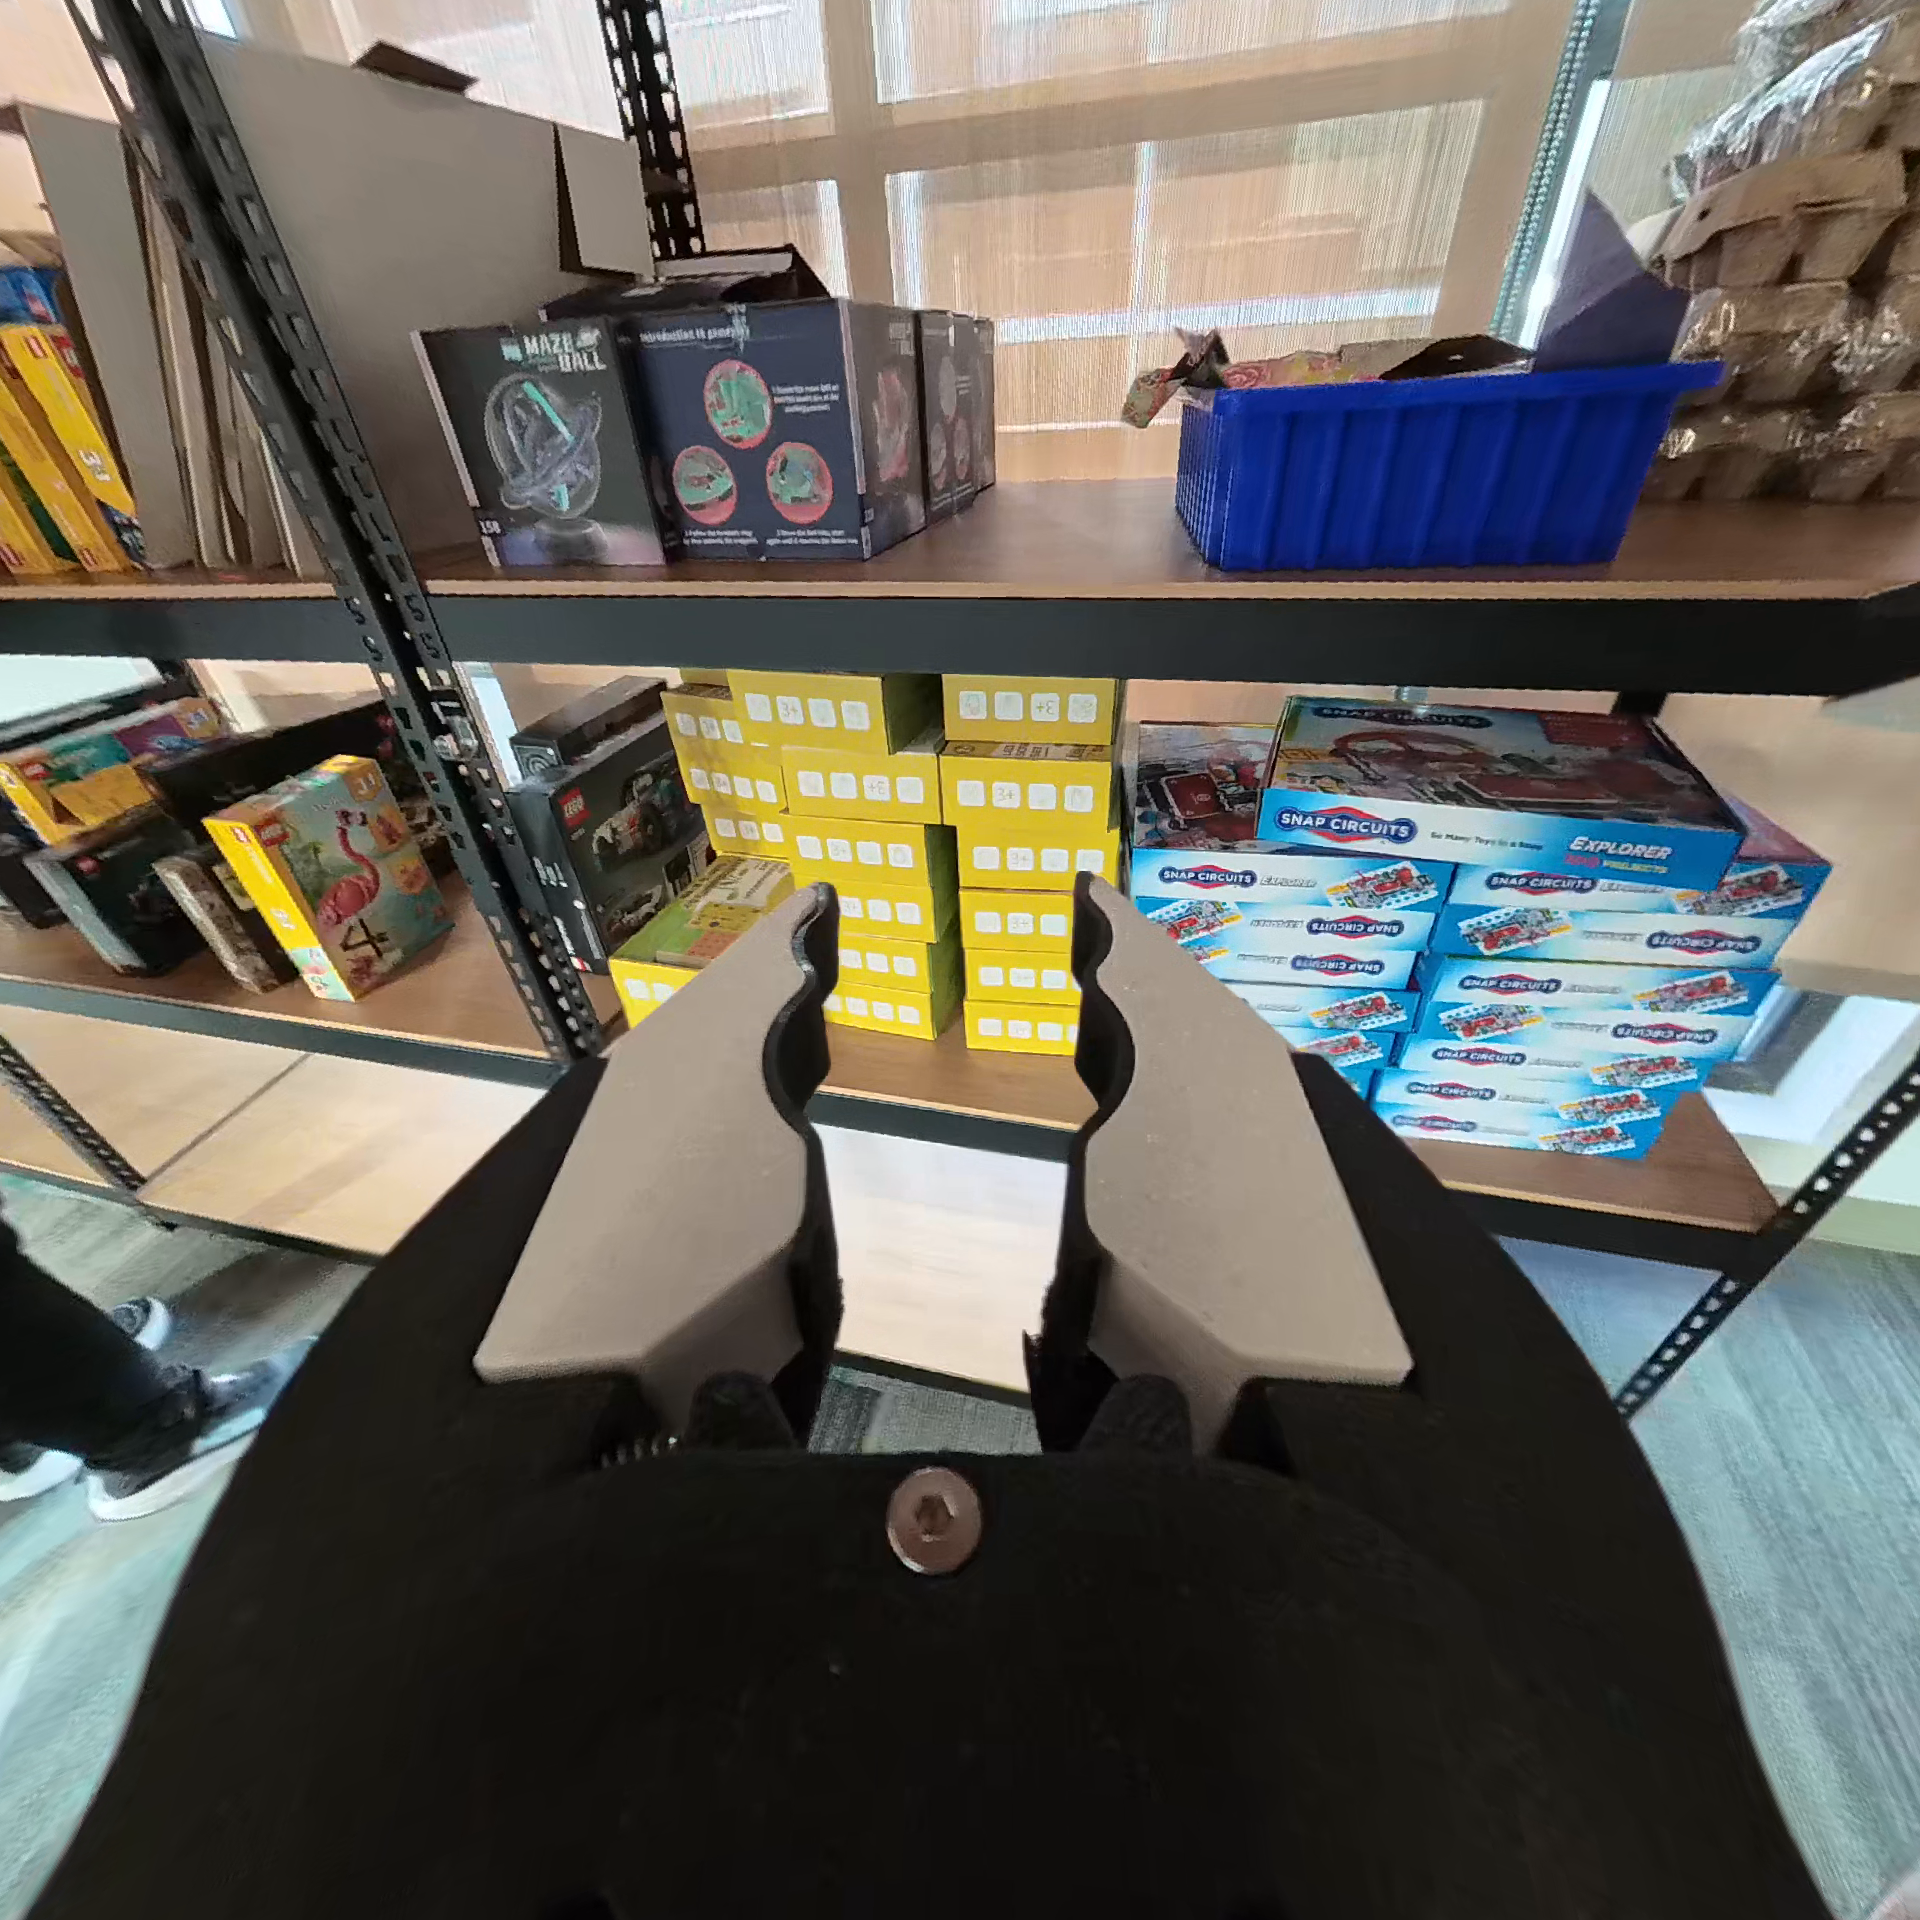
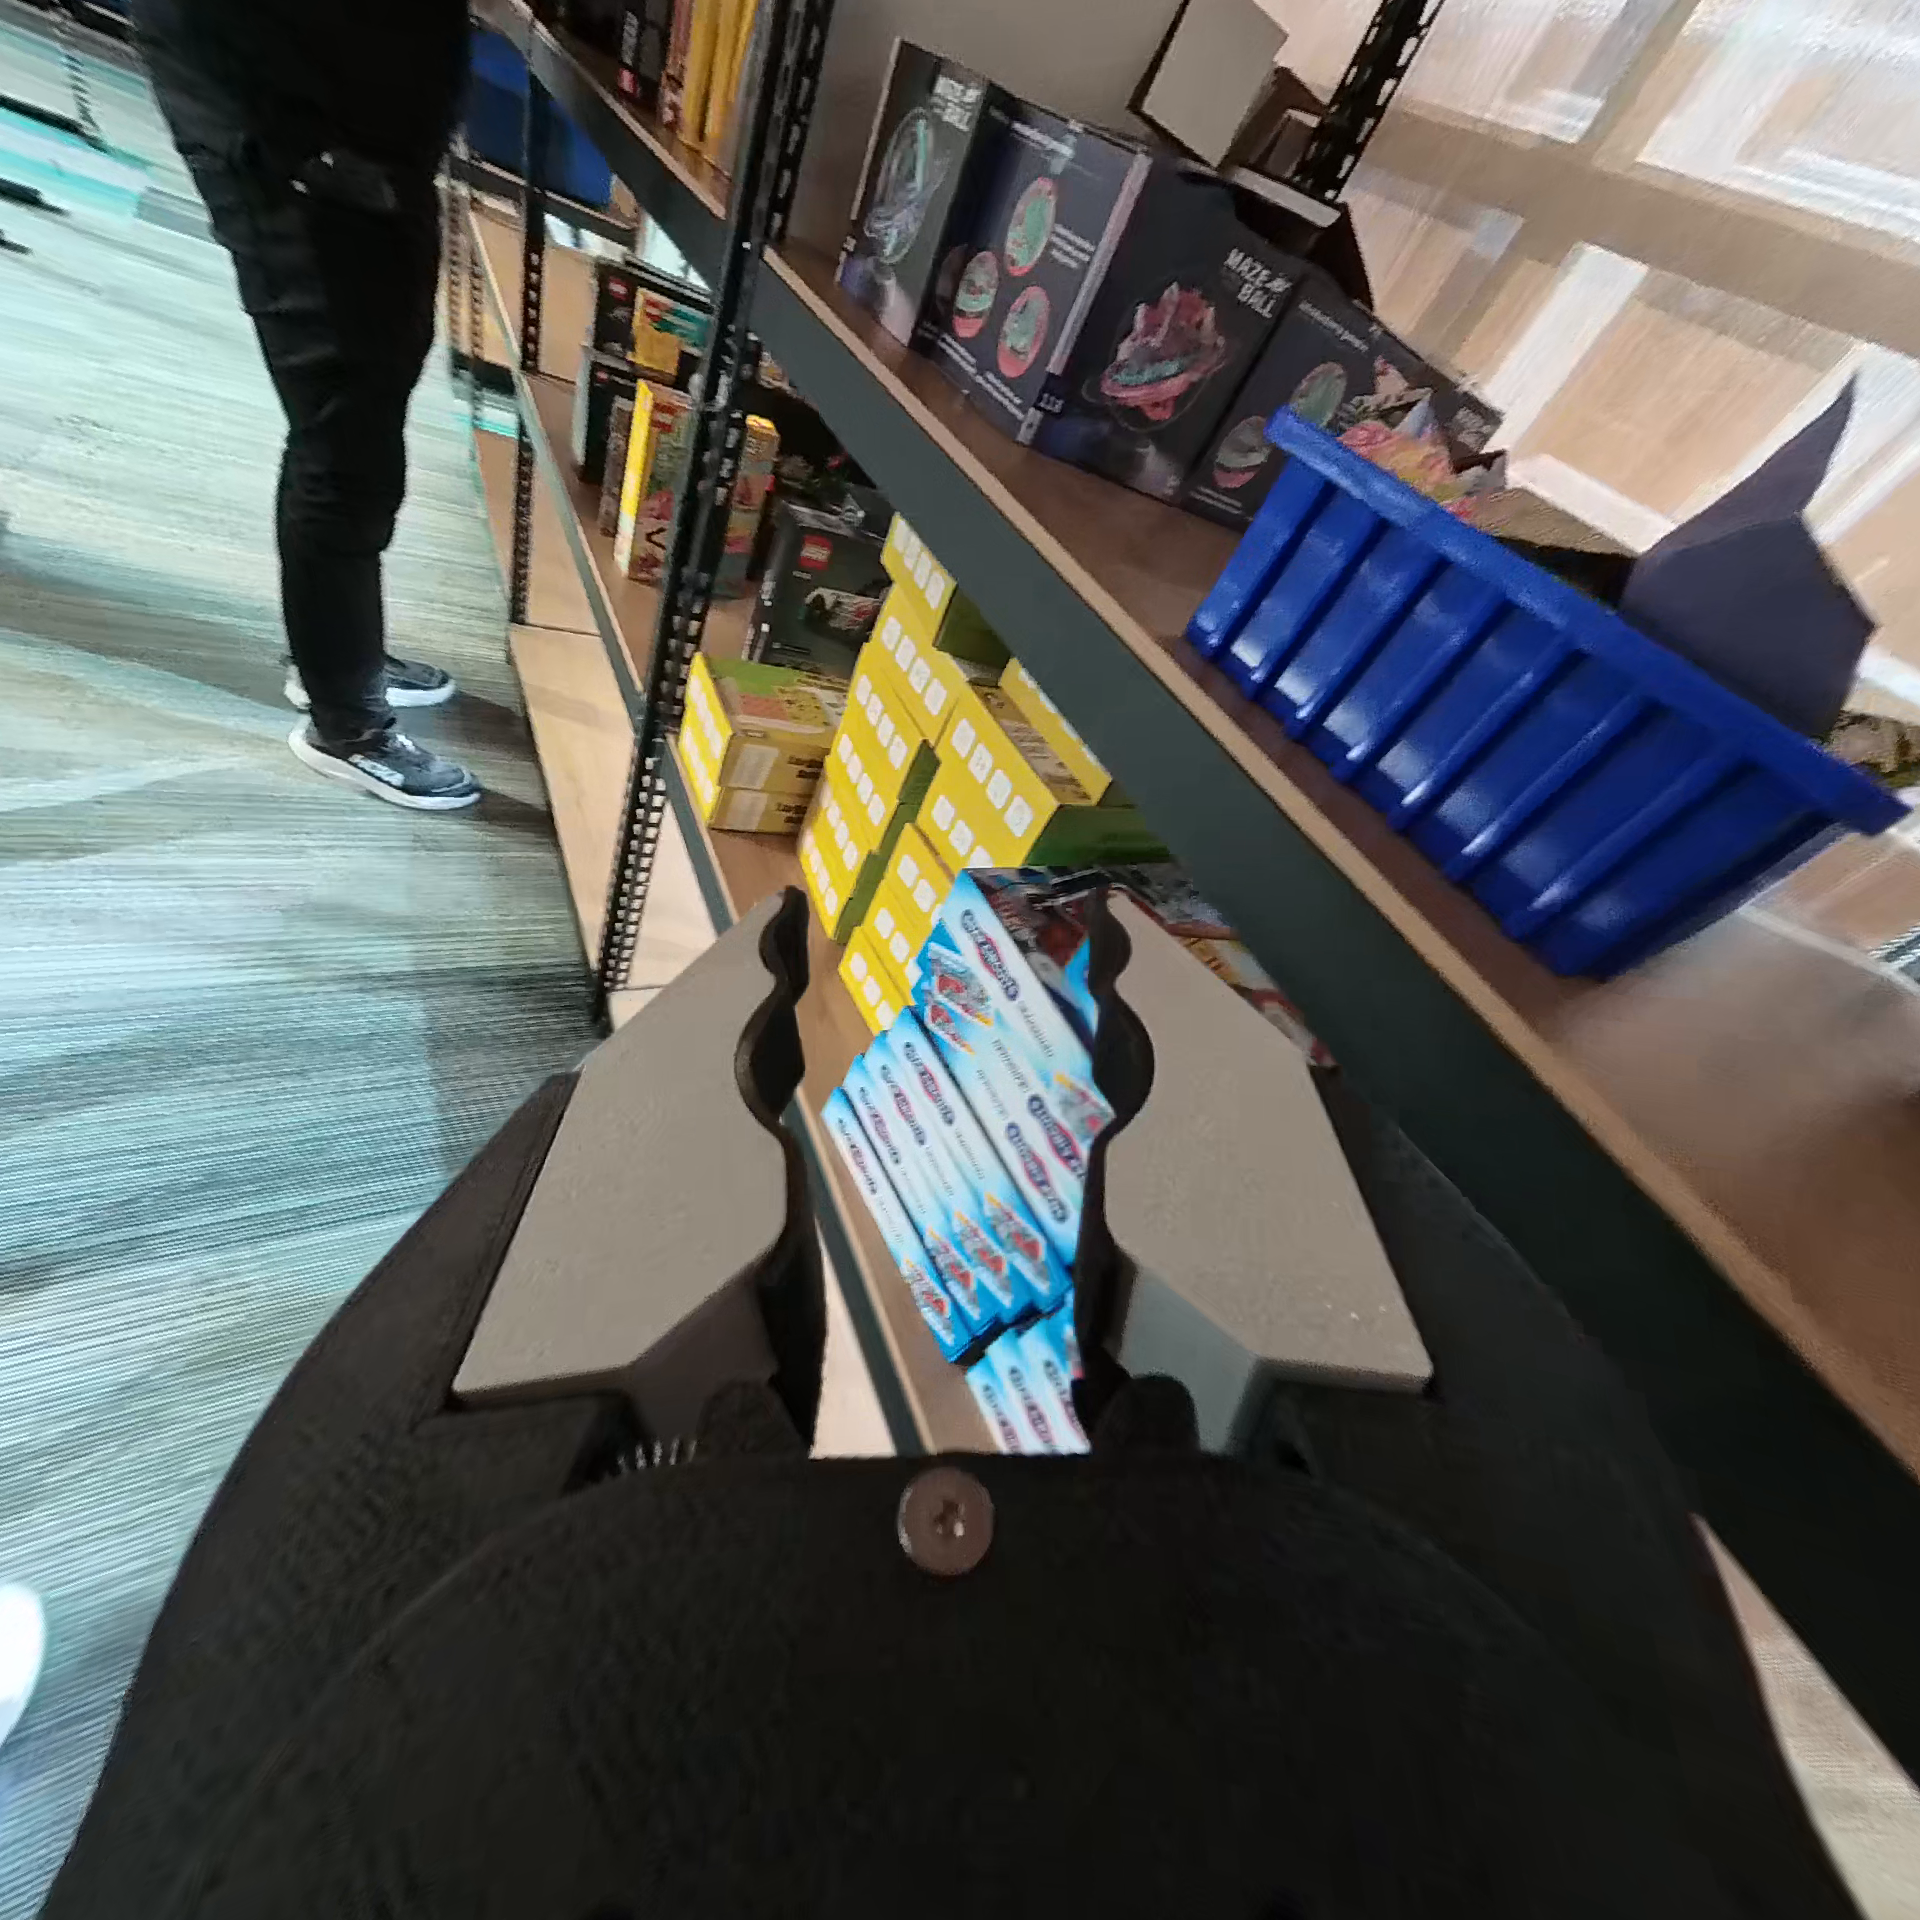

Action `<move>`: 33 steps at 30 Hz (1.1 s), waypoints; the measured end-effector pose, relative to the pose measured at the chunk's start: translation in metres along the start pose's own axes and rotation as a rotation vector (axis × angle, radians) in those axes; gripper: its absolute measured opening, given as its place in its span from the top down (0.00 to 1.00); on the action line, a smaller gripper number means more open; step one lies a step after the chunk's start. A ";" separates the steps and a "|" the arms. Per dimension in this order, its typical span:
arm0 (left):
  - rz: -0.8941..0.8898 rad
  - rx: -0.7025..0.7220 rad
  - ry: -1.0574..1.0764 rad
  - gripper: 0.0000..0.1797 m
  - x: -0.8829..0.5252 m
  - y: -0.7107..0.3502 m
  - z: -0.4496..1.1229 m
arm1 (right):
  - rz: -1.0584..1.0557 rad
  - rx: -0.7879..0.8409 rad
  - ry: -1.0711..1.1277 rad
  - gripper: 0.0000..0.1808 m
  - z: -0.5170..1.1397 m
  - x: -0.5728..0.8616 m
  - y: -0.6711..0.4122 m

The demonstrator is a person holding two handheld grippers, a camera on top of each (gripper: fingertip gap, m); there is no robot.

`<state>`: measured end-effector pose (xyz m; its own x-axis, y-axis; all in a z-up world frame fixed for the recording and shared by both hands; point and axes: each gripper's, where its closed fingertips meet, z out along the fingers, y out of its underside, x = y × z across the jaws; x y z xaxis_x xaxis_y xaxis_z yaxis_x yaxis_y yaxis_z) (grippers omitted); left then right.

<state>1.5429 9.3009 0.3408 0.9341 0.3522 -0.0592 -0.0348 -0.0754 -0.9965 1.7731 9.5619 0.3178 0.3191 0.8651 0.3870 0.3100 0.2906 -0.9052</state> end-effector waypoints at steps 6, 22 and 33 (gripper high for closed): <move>-0.051 -0.064 0.053 0.76 -0.018 0.030 0.046 | 0.029 0.022 0.082 0.70 0.034 0.040 -0.009; -0.064 0.030 0.602 0.67 -0.015 -0.009 0.270 | 0.210 -0.088 0.345 0.59 0.078 0.153 0.023; 0.078 -0.034 0.942 0.55 0.137 -0.056 0.412 | 0.451 -0.094 0.148 0.45 0.084 0.249 0.031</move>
<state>1.5266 9.7373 0.3642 0.8329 -0.5520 -0.0397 -0.1127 -0.0989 -0.9887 1.7869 9.8203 0.3714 0.5625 0.8267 -0.0130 0.1893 -0.1441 -0.9713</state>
